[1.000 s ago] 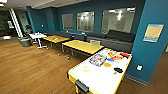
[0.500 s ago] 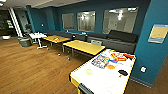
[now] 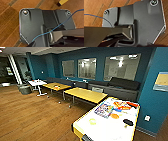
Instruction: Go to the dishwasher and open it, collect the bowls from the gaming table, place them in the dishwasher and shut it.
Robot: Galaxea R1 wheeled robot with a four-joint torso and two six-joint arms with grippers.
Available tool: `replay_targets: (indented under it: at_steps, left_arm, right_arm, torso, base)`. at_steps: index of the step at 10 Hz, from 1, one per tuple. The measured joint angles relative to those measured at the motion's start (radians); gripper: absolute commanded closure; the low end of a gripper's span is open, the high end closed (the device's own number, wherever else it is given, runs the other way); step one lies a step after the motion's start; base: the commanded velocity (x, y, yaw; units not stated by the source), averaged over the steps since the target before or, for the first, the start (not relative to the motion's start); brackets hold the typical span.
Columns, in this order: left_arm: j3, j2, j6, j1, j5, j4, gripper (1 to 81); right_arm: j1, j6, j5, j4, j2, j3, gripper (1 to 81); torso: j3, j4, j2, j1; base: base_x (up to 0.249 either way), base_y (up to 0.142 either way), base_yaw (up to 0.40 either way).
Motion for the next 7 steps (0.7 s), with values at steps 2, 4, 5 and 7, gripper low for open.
replay_targets:
  at_steps: [2,4,5,7]
  left_arm:
    - [0.0,-0.003,0.0,0.002,0.0,0.0,1.0]
    - [0.0,-0.003,0.0,0.0,0.0,0.0,1.0]
    - [0.0,-0.002,0.0,0.002,0.0,0.0,1.0]
    - [0.0,-0.003,0.0,0.002,0.0,0.0,1.0]
  right_arm:
    - [-0.003,0.0,-0.001,0.0,0.0,0.0,1.0]
    - [-0.003,0.0,-0.001,0.0,-0.001,-0.002,1.0]
    - [-0.003,0.0,-0.001,0.0,-0.001,-0.002,1.0]
    - [-0.003,0.0,-0.001,0.0,-0.001,-0.002,1.0]
  torso:
    - [0.0,0.0,0.0,0.0]
    - [0.0,0.0,0.0,0.0]
    - [0.0,0.0,0.0,0.0]
    - [0.0,0.0,0.0,0.0]
  base:
    - [0.119,0.115,0.0]
    - [0.117,0.115,0.0]
    - [0.117,0.115,0.0]
    - [0.117,0.111,0.0]
